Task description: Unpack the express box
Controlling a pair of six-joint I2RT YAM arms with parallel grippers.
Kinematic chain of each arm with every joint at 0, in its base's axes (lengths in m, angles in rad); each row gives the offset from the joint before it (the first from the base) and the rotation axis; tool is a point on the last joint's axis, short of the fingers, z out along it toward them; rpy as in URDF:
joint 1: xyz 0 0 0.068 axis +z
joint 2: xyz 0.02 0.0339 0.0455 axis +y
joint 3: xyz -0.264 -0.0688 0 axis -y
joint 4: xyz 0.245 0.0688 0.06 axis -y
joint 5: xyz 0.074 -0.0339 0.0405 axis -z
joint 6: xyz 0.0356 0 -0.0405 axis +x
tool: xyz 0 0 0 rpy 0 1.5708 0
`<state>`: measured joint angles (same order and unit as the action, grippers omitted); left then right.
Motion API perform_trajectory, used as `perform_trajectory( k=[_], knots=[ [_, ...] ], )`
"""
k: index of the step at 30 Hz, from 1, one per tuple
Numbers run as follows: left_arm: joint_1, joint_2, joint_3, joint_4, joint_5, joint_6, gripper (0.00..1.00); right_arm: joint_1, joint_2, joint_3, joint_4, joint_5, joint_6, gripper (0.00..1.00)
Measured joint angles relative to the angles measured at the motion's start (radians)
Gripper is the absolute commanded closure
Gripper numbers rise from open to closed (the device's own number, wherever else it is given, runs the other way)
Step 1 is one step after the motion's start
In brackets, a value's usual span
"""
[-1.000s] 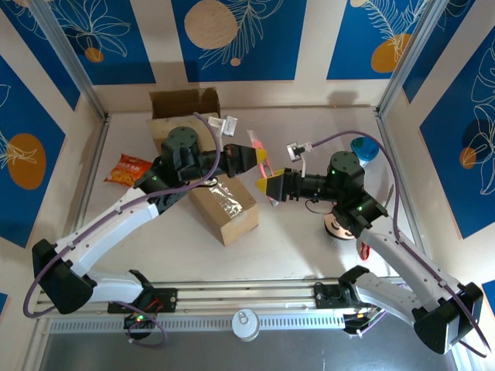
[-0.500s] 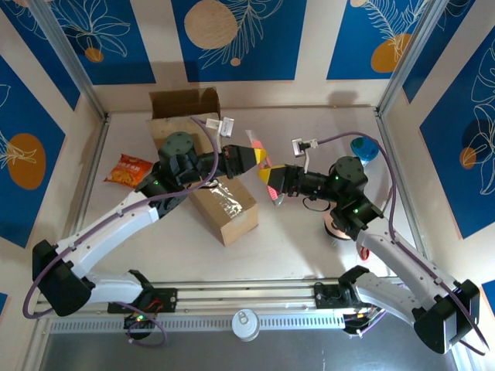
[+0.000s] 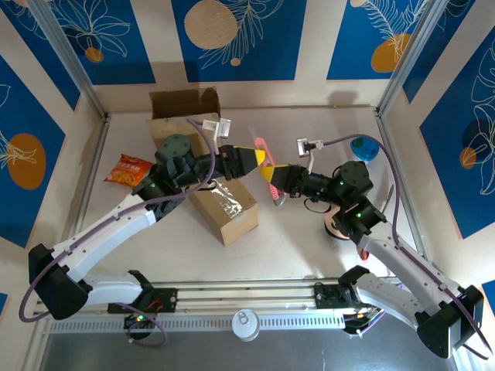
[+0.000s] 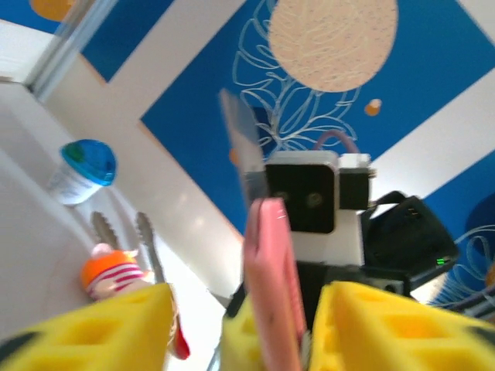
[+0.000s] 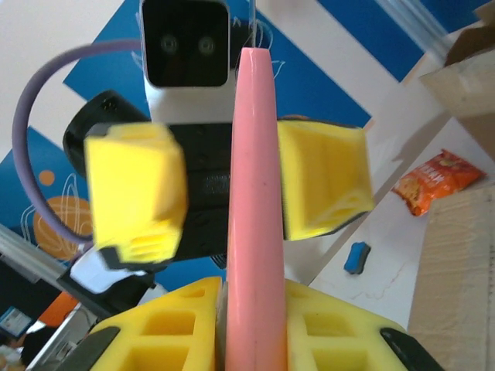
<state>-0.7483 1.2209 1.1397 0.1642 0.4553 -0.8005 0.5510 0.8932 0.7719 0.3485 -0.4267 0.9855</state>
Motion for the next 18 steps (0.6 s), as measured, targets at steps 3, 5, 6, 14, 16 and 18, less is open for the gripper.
perform_trajectory(
  k=[3,5,6,14,16,18],
  knots=[
    [0.002,-0.038,0.032,-0.168,-0.089,0.072,0.0,-0.002,-0.007,0.018,-0.076,0.037,-0.027,1.0],
    [0.009,-0.064,0.074,-0.286,-0.162,0.117,0.0,0.002,-0.005,0.05,-0.15,0.066,-0.061,1.0],
    [0.018,-0.082,0.101,-0.358,-0.21,0.138,0.0,0.007,-0.002,0.075,-0.196,0.085,-0.088,1.0],
    [0.175,-0.185,0.164,-0.737,-0.461,0.138,0.19,0.098,0.151,0.384,-0.579,0.264,-0.332,1.0],
    [0.234,-0.185,0.124,-0.78,-0.465,0.117,0.2,0.126,0.226,0.476,-0.686,0.314,-0.4,1.0],
    [0.279,-0.179,0.072,-0.807,-0.464,0.1,0.21,0.152,0.305,0.565,-0.788,0.361,-0.462,1.0]
  ],
)
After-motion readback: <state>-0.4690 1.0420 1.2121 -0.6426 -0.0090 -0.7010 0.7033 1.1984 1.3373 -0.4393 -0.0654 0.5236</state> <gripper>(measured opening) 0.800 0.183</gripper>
